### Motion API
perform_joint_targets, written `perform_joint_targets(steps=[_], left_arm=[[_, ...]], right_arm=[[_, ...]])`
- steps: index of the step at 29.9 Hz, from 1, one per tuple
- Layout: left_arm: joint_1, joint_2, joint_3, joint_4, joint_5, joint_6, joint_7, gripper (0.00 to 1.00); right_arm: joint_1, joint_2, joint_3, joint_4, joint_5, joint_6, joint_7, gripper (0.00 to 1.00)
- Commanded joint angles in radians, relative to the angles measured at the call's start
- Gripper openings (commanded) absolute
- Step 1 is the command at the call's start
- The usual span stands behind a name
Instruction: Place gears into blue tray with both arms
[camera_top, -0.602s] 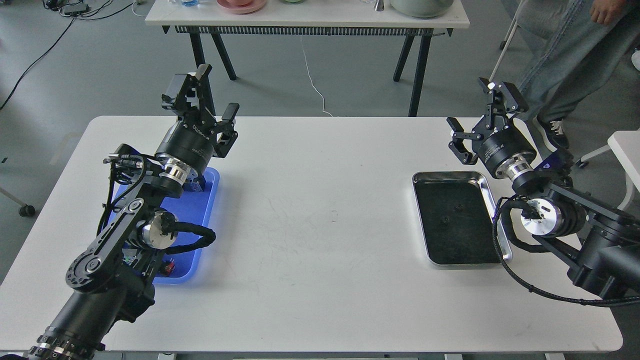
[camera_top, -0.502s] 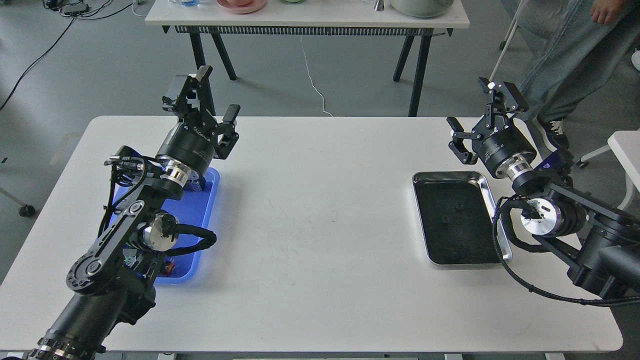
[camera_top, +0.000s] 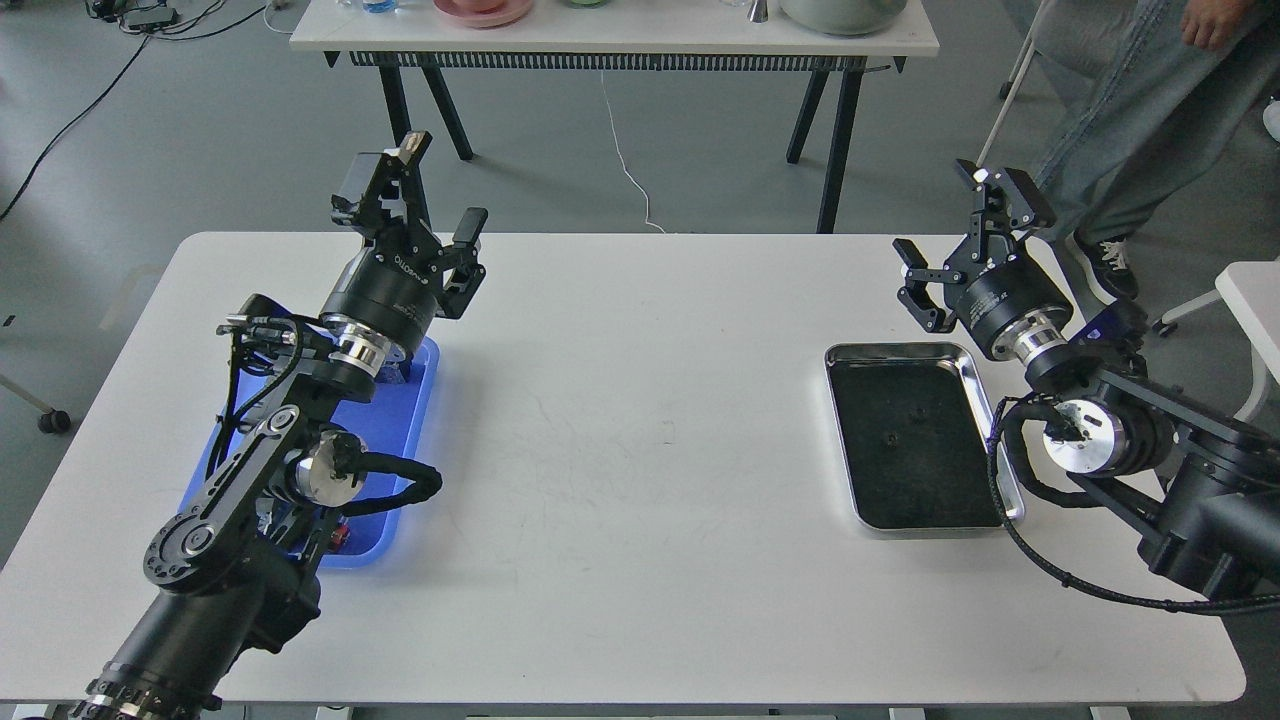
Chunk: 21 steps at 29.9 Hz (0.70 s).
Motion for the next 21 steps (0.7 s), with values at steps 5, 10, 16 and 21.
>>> perform_joint_targets(steps=[5, 10, 16, 21], left_arm=[[0.0, 0.003, 0.0, 0.0, 0.0, -0.002, -0.027, 1.0], [0.0, 0.0, 0.003, 0.0, 0.0, 0.0, -0.03, 1.0], [0.002, 0.0, 0.003, 0.0, 0.0, 0.0, -0.033, 1.0], [0.002, 0.002, 0.003, 0.0, 0.0, 0.0, -0.044, 1.0]], right_arm=[[0.078, -0.139, -0.059, -0.005, -0.114, 0.145, 0.0, 0.99], [0.144, -0.185, -0.104, -0.01, -0.496, 0.192, 0.0, 0.99], [0.195, -0.217, -0.143, -0.023, -0.939, 0.193, 0.0, 0.99], [0.374, -0.228, -0.39, -0.103, -1.249, 0.199, 0.0, 0.99]])
